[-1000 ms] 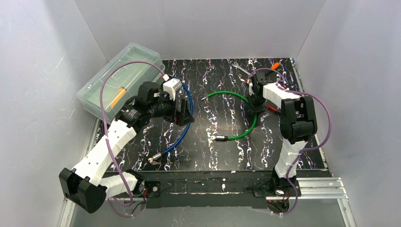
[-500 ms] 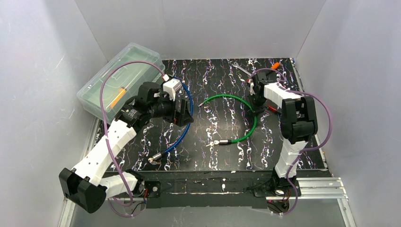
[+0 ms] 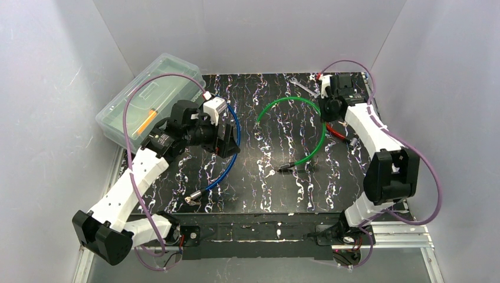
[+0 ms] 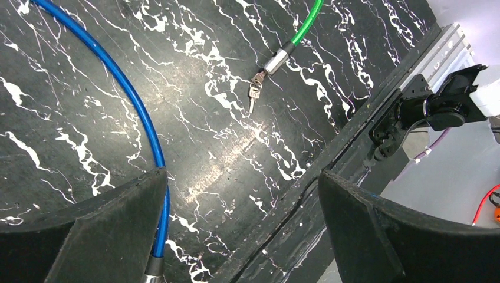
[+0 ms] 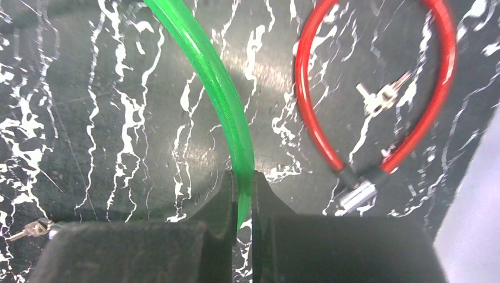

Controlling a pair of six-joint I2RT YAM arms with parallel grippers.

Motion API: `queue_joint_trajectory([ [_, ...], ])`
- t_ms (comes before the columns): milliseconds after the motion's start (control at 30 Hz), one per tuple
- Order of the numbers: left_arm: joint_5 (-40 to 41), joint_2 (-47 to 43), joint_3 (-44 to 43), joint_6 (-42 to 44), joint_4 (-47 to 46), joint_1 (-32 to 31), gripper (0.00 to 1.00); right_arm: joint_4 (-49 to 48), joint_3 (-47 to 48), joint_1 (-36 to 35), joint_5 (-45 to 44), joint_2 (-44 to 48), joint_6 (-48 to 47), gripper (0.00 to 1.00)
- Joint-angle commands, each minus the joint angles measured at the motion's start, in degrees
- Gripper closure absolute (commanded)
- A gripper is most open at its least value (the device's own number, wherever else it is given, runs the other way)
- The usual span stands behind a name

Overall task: Lock with the key
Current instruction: Pick up the lock from the center of the board.

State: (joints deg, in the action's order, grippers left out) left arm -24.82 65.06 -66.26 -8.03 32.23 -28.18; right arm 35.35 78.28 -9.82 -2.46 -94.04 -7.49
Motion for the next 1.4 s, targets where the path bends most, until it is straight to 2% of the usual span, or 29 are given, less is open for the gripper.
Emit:
queue_joint_trajectory([
  [0,-0.6,-0.1,-4.3,2.5,2.5,0.4,0.01,-4.4,4.5,-1.8,2.1,5.3,-4.1,0.99],
  [267,-2.6,2.4,-13.5,7.2,5.4,0.4,0.01,-9.3,7.0,-7.0,5.4,12.8,-12.9,0.99],
  [433,-2.8,6.2,-25.1,9.8,8.4,0.4,0.01,-11.2,8.6,-9.0,8.9,16.3,-17.6,0.99],
  [633,-5.1,13.2,-39.1,9.7,12.1,0.4,0.01,-11.2,10.0,-11.5,18.2,20.6,-22.0,0.99],
  [733,-7.3,16.7,-43.4,8.5,13.9,0.5,0.01,-11.1,11.1,-13.0,21.4,21.6,-22.6,0.99],
  [833,-10.4,19.9,-44.9,3.6,14.3,0.4,0.01,-10.5,12.0,-13.7,24.8,22.2,-23.7,0.99],
  [933,-13.2,22.6,-45.5,0.2,14.2,0.4,0.01,-8.5,12.6,-16.4,27.7,23.6,-29.5,0.99],
  [1033,-16.8,23.9,-45.4,-2.1,13.9,0.4,0.11,-7.9,12.7,-17.5,28.6,24.1,-31.3,0.99],
  [1133,-21.6,25.0,-44.9,-5.2,12.5,0.4,0.27,-8.8,11.9,-18.0,29.3,24.6,-31.6,0.99],
  [1200,-23.6,24.9,-44.0,-6.7,10.9,0.4,0.44,-10.4,10.7,-18.0,29.5,24.9,-30.5,0.99],
  [1267,-24.4,24.1,-42.7,-8.0,8.7,0.4,0.72,-11.5,10.0,-18.0,29.6,25.0,-29.2,0.99],
  [1333,-24.3,22.9,-41.3,-9.4,6.2,0.4,0.94,-13.3,9.1,-18.0,29.2,25.0,-27.1,0.99],
  [1367,-24.1,22.3,-41.0,-9.9,5.4,0.4,1.00,-14.5,8.5,-18.0,28.7,25.0,-25.6,0.99],
])
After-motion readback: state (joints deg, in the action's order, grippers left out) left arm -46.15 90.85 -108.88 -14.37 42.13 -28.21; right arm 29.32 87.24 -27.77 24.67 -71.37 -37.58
